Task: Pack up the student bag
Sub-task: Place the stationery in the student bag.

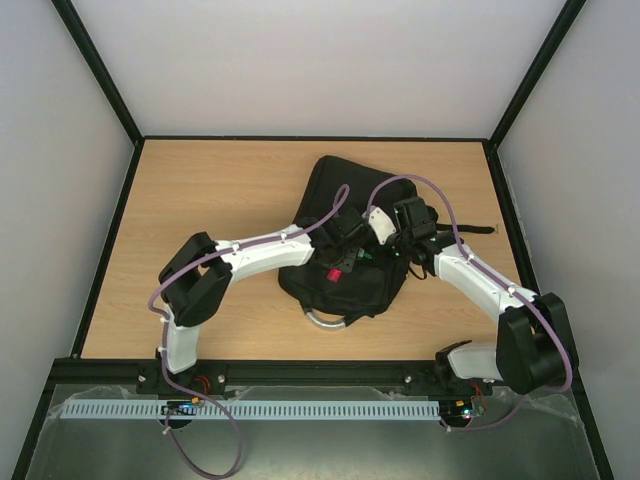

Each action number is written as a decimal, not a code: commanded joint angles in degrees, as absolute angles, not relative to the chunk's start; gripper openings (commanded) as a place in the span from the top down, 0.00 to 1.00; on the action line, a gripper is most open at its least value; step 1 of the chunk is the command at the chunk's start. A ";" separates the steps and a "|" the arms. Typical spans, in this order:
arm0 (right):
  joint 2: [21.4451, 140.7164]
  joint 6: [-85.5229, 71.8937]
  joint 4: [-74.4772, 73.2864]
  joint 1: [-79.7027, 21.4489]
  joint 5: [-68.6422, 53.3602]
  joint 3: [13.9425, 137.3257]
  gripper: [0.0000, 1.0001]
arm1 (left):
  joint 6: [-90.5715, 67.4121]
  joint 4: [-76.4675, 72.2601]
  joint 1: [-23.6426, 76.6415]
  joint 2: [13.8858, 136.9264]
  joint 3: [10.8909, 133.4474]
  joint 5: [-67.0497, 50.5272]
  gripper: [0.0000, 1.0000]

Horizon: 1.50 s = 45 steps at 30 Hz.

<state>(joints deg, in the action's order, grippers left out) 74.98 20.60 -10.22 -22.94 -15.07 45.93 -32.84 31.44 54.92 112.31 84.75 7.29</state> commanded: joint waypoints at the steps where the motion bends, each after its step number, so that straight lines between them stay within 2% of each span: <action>1: 75.80 24.35 -13.44 -24.52 -17.83 46.61 0.99 | -33.01 31.84 56.43 106.71 84.44 11.03 0.52; 14: 76.14 24.34 -13.61 -24.52 -18.05 46.76 0.99 | -39.69 29.15 61.94 91.80 65.06 11.68 0.52; 16: 76.10 24.35 -13.62 -24.52 -18.06 46.84 0.99 | -39.95 27.36 61.94 91.88 63.24 11.01 0.59; 21: 75.87 24.17 -13.71 -24.52 -17.98 46.69 0.99 | -39.25 24.45 61.81 95.14 63.30 11.37 0.85; 23: 75.87 24.17 -13.71 -24.52 -17.85 46.70 0.99 | -38.69 24.59 61.63 97.43 64.64 12.75 0.89; 34: 76.11 24.35 -13.62 -24.52 -17.56 46.59 0.99 | -37.35 19.98 59.12 105.08 70.47 16.57 0.93; 45: 76.42 24.17 -13.71 -24.52 -17.26 46.62 0.99 | -36.67 4.98 57.63 109.91 72.26 20.56 0.97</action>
<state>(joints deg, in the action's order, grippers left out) 75.77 24.03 -10.66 -23.92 -15.55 46.28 -36.58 12.34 58.13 108.79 71.75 17.72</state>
